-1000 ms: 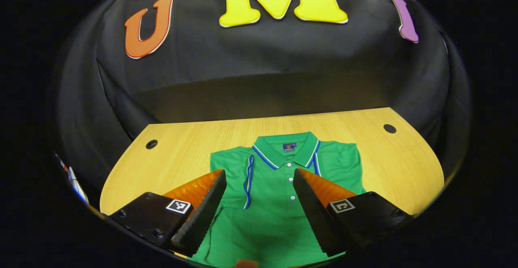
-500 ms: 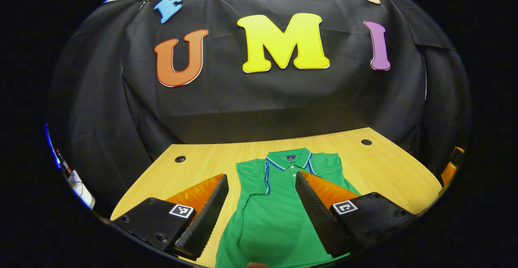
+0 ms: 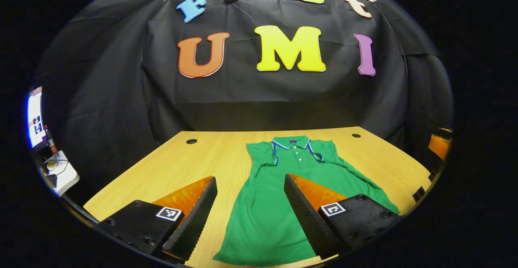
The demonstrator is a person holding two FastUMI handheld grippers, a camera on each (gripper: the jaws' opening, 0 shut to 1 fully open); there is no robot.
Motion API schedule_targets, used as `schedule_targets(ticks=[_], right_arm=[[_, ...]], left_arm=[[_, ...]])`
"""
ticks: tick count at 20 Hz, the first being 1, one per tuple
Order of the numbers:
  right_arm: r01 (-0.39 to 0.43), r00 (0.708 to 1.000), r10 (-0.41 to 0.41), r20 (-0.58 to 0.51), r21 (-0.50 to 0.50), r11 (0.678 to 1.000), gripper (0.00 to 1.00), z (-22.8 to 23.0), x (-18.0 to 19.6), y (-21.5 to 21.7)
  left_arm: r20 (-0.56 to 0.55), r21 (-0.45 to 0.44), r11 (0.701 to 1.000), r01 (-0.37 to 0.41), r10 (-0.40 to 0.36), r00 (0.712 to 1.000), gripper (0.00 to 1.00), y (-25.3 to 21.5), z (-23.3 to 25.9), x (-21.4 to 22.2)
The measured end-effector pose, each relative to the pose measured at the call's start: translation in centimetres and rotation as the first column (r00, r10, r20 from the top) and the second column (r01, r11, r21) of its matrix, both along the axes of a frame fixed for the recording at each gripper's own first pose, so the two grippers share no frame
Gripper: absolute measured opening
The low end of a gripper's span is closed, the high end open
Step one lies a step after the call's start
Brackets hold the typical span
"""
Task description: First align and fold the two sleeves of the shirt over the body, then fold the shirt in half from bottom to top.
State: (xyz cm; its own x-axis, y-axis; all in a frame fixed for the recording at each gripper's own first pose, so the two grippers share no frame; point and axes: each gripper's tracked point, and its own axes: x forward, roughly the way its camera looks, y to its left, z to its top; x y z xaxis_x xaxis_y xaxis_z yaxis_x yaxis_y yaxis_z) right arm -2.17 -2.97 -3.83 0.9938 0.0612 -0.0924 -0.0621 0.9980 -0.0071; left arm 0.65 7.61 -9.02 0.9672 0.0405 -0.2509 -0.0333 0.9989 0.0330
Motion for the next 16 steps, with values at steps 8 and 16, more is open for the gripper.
schedule_targets(ticks=[8, 16], right_arm=[[-0.035, 0.991, 0.041, -0.128, 0.050, 0.998, 0.95, -10.7, -2.6, 2.2], [0.027, 0.926, 0.015, -0.377, 0.105, 0.994, 0.96, -18.9, -2.0, 1.6]], left_arm=[[-0.127, -0.035, 0.999, 0.025, -0.030, 0.992, 1.00, 1.6, -9.5, -4.2], [-0.227, -0.089, 0.996, 0.027, -0.046, 0.973, 1.00, 2.4, -14.3, -5.2]])
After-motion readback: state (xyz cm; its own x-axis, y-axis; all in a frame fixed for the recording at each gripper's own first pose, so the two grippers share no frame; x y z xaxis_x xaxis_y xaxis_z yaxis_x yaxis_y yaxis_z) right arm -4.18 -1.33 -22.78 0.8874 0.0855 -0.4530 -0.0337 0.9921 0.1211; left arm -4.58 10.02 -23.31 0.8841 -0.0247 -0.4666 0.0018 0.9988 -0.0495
